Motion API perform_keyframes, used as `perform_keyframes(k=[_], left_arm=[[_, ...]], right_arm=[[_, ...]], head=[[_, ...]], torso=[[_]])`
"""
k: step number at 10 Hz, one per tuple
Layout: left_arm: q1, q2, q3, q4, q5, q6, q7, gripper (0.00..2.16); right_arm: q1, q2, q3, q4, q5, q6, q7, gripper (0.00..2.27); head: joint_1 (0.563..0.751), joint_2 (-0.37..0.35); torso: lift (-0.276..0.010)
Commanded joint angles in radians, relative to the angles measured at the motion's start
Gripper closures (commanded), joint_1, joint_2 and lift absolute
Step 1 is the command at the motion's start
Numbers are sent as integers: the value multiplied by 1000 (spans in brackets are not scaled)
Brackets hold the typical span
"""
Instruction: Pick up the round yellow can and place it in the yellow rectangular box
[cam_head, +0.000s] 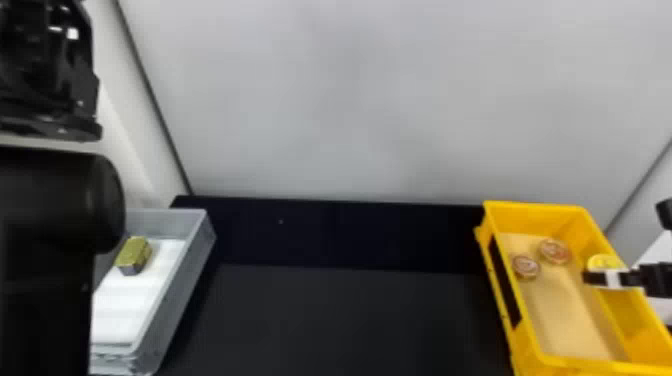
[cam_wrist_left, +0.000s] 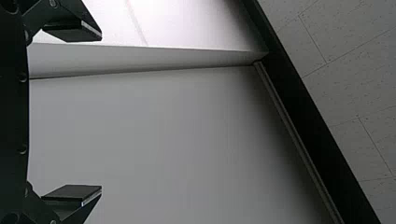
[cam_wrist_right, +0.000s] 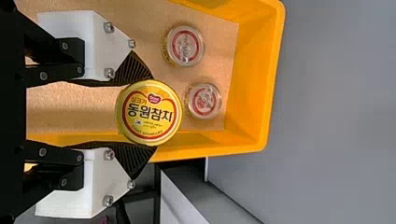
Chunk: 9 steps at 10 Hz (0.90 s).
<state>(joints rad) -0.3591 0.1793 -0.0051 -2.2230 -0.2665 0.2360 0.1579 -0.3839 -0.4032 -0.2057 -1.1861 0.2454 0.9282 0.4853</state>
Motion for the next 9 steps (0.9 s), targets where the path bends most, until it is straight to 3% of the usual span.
perform_keyframes(k=[1,9], left_arm=[[-3,-3,-6,6,1,-7,-1,125],[-17,-9,-18,23,6,-26,-3,125]], right_arm=[[-6,-2,9,79,-38,-24,-16,724],[-26,-12,12,296,-186,-121,-76,724]], head=[[663,54],[663,54]], torso=[[-10],[-10]])
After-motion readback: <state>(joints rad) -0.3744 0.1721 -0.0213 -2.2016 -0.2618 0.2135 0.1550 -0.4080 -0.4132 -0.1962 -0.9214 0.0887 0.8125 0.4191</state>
